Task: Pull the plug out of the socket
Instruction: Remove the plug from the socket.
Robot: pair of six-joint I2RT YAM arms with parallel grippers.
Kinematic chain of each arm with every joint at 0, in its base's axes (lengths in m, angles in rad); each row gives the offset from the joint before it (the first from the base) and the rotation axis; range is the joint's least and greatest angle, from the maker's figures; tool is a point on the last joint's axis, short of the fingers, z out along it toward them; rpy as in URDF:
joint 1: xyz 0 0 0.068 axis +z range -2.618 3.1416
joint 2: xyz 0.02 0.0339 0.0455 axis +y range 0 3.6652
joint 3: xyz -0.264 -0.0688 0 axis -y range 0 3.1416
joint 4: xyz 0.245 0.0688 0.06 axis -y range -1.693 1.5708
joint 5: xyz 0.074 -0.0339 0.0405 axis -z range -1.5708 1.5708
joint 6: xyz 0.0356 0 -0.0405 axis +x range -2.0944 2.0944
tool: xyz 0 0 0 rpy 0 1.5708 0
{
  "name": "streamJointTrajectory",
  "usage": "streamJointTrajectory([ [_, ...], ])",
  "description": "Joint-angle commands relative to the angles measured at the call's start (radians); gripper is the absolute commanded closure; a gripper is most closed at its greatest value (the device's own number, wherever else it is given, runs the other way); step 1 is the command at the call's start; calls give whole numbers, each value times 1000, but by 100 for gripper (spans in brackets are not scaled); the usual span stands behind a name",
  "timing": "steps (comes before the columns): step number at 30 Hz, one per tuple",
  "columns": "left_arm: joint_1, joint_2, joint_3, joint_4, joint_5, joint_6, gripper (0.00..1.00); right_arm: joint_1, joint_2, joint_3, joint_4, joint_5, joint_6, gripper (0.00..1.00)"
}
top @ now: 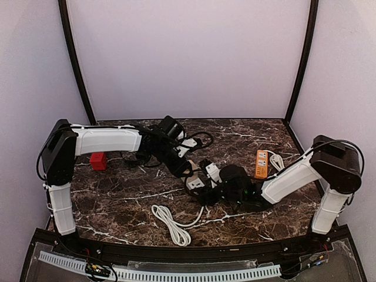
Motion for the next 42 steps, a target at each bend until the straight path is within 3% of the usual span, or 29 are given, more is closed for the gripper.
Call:
streamJointTrajectory([
  [1, -19, -16, -46, -106, 52, -21, 80, 25, 53, 22, 49, 55, -20, 21],
  [16, -18, -20, -42, -118, 53, -19, 84, 39, 196, 87, 99, 120, -67, 31],
  [21, -18, -21, -29, -136, 46, -13, 85, 40, 196, 69, 118, 147, -77, 41],
  [31, -18, -50, 21, -185, 20, -8, 87, 39, 215, 44, 142, 187, -81, 75],
  [42, -21, -87, 68, -194, 1, -23, 89, 39, 253, 64, 97, 202, -50, 93],
])
